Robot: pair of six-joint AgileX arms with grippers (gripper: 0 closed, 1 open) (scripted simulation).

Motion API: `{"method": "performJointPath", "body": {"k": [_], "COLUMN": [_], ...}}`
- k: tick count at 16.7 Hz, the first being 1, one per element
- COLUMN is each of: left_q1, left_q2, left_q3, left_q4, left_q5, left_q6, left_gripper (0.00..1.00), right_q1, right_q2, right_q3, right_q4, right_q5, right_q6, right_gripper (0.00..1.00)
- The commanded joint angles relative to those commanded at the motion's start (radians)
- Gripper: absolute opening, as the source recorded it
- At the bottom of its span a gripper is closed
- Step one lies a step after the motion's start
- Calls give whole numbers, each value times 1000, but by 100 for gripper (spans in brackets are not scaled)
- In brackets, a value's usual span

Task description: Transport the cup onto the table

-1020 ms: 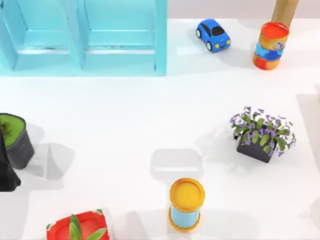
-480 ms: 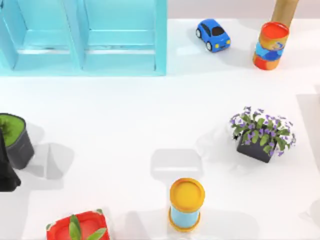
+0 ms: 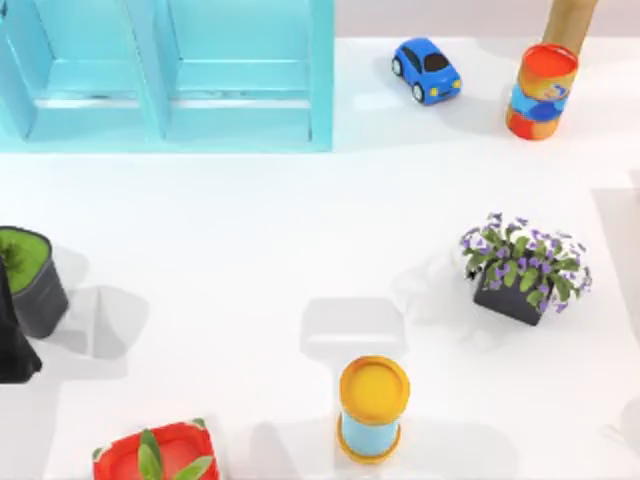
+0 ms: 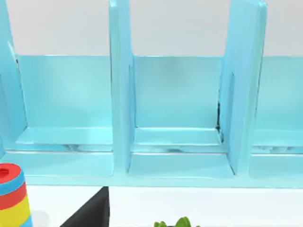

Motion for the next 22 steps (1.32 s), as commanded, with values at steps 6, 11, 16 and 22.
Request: {"method": "performJointPath", "body": {"k": [6,11,16,22], "left_q1": [0,0,0,0], "left_q2": [0,0,0,0], "left_q3": [0,0,0,0], "left_q4": [0,0,0,0], "left_q5": [0,0,0,0], "left_q6": [0,0,0,0], "left_gripper": [100,100,100,100], "right_q1": [0,0,81,291], "right_q2": [0,-1,-64,-229], "right_q3": [0,1,47,129], "right_q4": [0,0,-93,-352], "right_q5": [0,0,-3,-2], "right_q6": [0,1,82,291], "right_gripper": [0,0,0,0]}}
